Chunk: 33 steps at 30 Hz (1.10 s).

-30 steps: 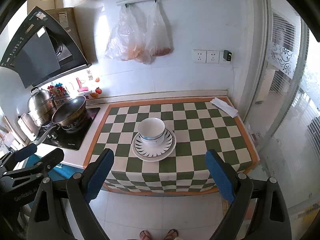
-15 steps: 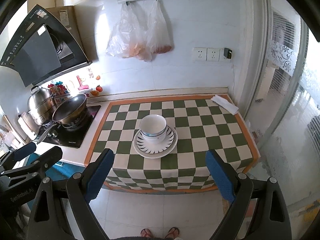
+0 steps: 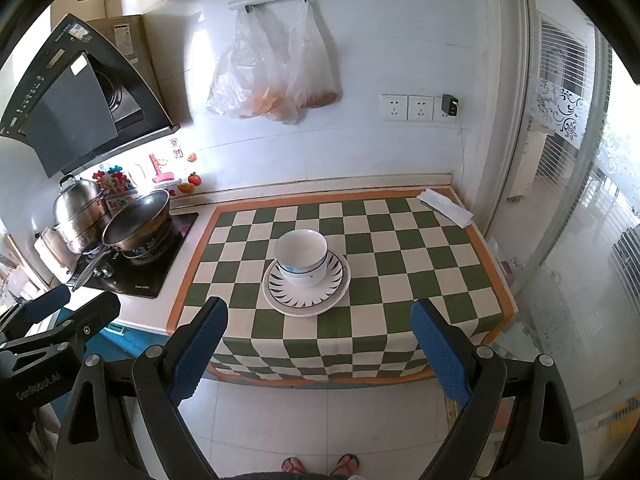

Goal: Organize plates and bowls

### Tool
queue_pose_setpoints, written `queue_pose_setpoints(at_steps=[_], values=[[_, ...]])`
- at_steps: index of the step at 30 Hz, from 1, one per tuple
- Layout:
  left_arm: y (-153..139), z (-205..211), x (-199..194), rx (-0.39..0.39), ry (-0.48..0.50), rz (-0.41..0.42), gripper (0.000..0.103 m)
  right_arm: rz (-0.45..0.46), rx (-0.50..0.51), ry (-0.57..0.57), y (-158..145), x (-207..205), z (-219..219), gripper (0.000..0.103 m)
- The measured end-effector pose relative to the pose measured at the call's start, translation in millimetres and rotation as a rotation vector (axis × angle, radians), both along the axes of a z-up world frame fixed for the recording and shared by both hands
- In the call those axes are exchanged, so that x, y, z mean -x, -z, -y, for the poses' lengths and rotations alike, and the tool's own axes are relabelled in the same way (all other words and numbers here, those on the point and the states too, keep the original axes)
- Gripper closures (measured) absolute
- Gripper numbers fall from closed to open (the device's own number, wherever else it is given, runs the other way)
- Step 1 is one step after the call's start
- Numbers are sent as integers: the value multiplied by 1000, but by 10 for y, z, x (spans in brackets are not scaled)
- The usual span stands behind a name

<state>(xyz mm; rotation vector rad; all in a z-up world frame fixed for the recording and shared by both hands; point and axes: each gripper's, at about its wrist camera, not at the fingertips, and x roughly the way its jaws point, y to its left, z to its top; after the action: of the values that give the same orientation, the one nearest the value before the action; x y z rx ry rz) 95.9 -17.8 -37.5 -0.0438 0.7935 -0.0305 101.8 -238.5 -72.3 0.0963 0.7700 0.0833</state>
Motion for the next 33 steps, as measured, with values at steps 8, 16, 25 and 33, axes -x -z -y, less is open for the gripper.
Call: queue_pose_setpoints(at_steps=[8,16,25,33], values=[[-5,3,15,5,2,-2,11,-2,-3,-1,4,-3,13,8],[-16,15,47,9,1,1,11,1,-2,0,7,28,44,8],[-25,45,98,10,2,7,11,9,3,7,-29,119,76,8],[-34,57,145,9,2,11,11,14,6,14,-69,180,61,8]])
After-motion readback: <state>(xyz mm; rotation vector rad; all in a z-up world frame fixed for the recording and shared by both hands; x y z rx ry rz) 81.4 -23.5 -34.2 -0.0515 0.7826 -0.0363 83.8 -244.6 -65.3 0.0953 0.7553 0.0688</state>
